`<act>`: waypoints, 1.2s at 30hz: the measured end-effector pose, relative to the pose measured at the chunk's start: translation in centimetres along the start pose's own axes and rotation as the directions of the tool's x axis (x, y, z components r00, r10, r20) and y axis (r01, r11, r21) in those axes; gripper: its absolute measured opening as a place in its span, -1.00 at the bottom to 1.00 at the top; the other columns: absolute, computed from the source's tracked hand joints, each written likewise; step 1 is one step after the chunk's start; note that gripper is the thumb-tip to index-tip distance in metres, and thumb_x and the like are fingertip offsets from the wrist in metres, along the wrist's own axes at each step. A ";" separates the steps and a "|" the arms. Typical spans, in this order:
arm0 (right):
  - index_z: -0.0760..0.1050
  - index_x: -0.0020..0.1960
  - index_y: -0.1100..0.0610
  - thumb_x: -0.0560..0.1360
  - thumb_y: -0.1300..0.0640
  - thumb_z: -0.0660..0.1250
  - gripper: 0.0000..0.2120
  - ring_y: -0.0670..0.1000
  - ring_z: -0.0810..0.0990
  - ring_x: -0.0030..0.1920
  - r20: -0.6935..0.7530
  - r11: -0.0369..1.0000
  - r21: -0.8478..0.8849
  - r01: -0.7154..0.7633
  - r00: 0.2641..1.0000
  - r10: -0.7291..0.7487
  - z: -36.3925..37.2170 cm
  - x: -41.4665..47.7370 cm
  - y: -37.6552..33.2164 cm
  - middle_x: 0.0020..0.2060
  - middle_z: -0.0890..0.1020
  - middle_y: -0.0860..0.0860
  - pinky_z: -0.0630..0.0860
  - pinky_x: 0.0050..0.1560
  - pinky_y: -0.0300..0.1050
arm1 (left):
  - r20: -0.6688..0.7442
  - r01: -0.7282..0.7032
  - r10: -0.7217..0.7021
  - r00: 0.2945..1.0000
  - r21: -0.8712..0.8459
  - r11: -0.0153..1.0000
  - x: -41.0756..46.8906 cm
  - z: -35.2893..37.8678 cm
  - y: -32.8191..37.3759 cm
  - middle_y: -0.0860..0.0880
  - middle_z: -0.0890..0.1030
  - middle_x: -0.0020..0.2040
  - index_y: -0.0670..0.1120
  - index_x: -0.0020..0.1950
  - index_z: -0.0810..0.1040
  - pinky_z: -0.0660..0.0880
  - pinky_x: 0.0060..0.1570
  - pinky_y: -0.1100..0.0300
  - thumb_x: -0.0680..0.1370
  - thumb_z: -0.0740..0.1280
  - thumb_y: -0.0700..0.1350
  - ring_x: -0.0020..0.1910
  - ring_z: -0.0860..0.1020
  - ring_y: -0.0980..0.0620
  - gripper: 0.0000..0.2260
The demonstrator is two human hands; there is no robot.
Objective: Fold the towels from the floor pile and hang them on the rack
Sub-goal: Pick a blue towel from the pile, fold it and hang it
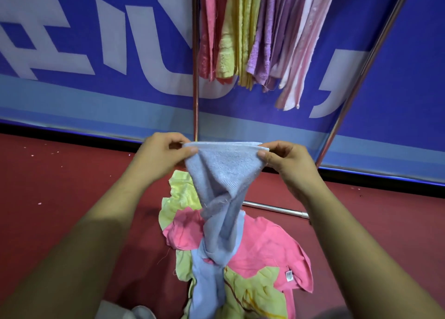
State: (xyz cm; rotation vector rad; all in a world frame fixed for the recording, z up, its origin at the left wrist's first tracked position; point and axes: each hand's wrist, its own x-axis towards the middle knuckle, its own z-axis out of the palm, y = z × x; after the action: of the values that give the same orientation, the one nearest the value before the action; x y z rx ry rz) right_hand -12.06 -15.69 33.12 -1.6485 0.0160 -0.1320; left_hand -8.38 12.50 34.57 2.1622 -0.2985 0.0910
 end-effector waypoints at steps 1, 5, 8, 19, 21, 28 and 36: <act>0.65 -0.13 0.19 0.52 0.32 0.43 -0.91 -0.09 0.63 -0.20 -0.002 1.000 0.009 0.005 1.000 -0.005 -0.1 0.1 -0.1 -0.22 0.71 0.01 0.56 -0.06 -0.26 | -0.042 -0.011 0.010 0.999 -0.018 1.000 0.0 0.0 0.1 0.00 0.68 -0.27 -0.03 -0.15 0.66 0.49 -0.16 0.19 0.47 0.49 -0.02 -0.29 0.58 0.12 -0.90; 0.66 -0.14 0.16 0.49 0.22 0.48 -0.95 -0.13 0.62 -0.18 -0.070 0.998 0.034 0.043 0.997 -0.041 -0.2 0.2 -0.6 -0.23 0.72 -0.05 0.52 0.01 -0.25 | -0.151 -0.076 0.064 0.986 -0.078 0.994 -0.1 0.2 1.1 -0.08 0.67 -0.23 0.00 -0.14 0.65 0.45 -0.19 0.20 0.49 0.48 -0.05 -0.27 0.52 0.10 -0.94; 0.64 -0.18 0.14 0.49 0.17 0.49 -0.91 -0.10 0.62 -0.18 -0.136 0.994 0.084 0.063 0.989 -0.052 -0.1 0.2 -1.1 -0.26 0.70 -0.03 0.53 0.04 -0.16 | -0.190 -0.115 0.075 0.979 -0.208 0.971 -0.1 0.5 2.1 0.01 0.65 -0.21 0.00 -0.11 0.63 0.47 -0.16 0.36 0.53 0.45 -0.19 -0.23 0.54 0.19 -0.91; 0.61 -0.17 0.21 0.49 0.18 0.49 -0.88 -0.11 0.58 -0.22 -0.161 0.996 0.009 0.093 0.983 -0.091 0.2 -0.5 -4.9 -0.28 0.66 -0.02 0.51 -0.03 -0.18 | -0.233 -0.098 0.061 0.971 -0.151 0.984 0.6 -1.0 4.6 0.06 0.59 -0.26 0.08 -0.18 0.58 0.48 -0.10 0.18 0.53 0.42 -0.22 -0.23 0.52 0.11 -0.80; 0.63 -0.14 0.25 0.49 0.15 0.50 -0.84 -0.11 0.57 -0.23 -0.142 0.991 -0.052 0.124 0.981 -0.130 -0.1 -0.1 -8.4 -0.27 0.66 0.00 0.50 -0.07 -0.20 | -0.250 -0.080 0.054 0.967 -0.094 0.992 1.1 -2.3 7.3 0.00 0.59 -0.24 0.07 -0.19 0.54 0.43 -0.15 0.29 0.55 0.39 -0.22 -0.22 0.51 0.08 -0.79; 0.48 -0.38 0.14 0.55 0.29 0.32 -0.68 -0.12 0.43 -0.51 0.092 0.931 0.313 0.188 0.969 -0.227 -3.5 -0.6 -19.6 -0.54 0.50 -0.06 0.40 -0.41 -0.29 | 0.119 -0.237 0.313 0.942 -0.424 0.874 0.9 -9.6 18.1 0.00 0.56 -0.25 -0.08 -0.12 0.55 0.54 -0.10 0.24 0.57 0.32 -0.31 -0.21 0.52 0.09 -0.85; 0.60 -0.21 0.22 0.48 0.30 0.47 -0.89 -0.02 0.66 -0.25 -0.098 0.949 0.114 0.293 0.954 -0.282 -5.2 -2.1 -21.8 -0.33 0.68 0.07 0.59 -0.07 -0.20 | -0.117 -0.311 0.309 0.944 0.003 0.951 1.1 -10.3 21.3 -0.04 0.60 -0.26 0.17 -0.23 0.55 0.58 -0.01 -0.11 0.59 0.34 -0.24 -0.23 0.55 -0.01 -0.68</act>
State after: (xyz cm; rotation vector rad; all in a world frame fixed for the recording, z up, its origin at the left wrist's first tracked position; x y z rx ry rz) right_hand -16.11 -18.81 55.03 -1.5087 -0.1697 -0.4147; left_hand -12.09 9.09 57.76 2.0688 -0.5683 0.3909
